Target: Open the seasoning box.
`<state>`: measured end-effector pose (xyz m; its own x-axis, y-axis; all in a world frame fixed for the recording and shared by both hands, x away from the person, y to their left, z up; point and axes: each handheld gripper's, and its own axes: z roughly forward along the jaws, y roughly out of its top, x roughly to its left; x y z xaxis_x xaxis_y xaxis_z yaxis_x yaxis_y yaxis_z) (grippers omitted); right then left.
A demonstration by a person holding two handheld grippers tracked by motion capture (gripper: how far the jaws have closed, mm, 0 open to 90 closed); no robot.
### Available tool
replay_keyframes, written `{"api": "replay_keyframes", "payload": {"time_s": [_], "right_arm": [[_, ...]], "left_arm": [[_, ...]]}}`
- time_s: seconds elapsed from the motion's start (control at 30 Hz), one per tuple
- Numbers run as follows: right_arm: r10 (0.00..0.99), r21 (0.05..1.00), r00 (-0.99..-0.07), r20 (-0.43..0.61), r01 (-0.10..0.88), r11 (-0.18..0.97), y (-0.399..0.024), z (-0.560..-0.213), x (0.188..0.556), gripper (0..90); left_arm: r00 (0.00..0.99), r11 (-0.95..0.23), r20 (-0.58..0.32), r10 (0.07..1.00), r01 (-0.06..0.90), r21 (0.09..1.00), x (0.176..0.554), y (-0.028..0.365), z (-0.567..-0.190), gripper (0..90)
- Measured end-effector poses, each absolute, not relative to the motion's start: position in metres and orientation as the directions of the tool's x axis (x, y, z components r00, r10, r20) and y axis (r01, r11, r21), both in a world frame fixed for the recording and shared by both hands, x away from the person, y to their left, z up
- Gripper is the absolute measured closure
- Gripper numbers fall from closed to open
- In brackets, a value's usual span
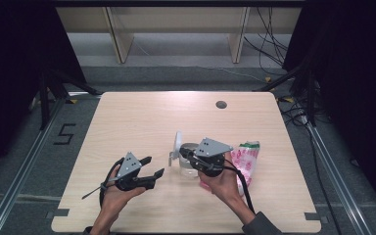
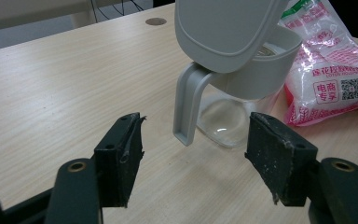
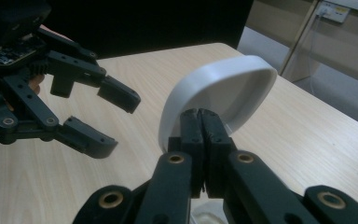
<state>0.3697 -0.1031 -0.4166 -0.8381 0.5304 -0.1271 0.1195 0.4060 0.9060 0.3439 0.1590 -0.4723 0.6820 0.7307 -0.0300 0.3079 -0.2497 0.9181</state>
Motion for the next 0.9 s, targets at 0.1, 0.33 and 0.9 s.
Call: {"api": "replay_keyframes", "payload": {"time_s": [0.1, 0.33, 0.9], "right_arm": [[0.529, 0.911, -0.839, -0.128, 0.112, 0.398, -0.100, -0.415, 0.369, 89.4], [0.553, 0.920, -0.826, -0.111, 0.125, 0.371, -0.117, -0.409, 0.370, 84.2], [0.781, 0.923, -0.623, 0.041, 0.323, 0.209, -0.220, -0.437, 0.342, 52.1]], "left_arm": [[0.679, -0.248, -0.034, 0.734, 0.313, 0.917, 0.342, 0.161, -0.473, 34.1], [0.667, -0.247, -0.031, 0.744, 0.319, 0.915, 0.338, 0.163, -0.475, 32.7], [0.685, -0.263, -0.036, 0.727, 0.327, 0.908, 0.330, 0.154, -0.483, 30.1]]}}
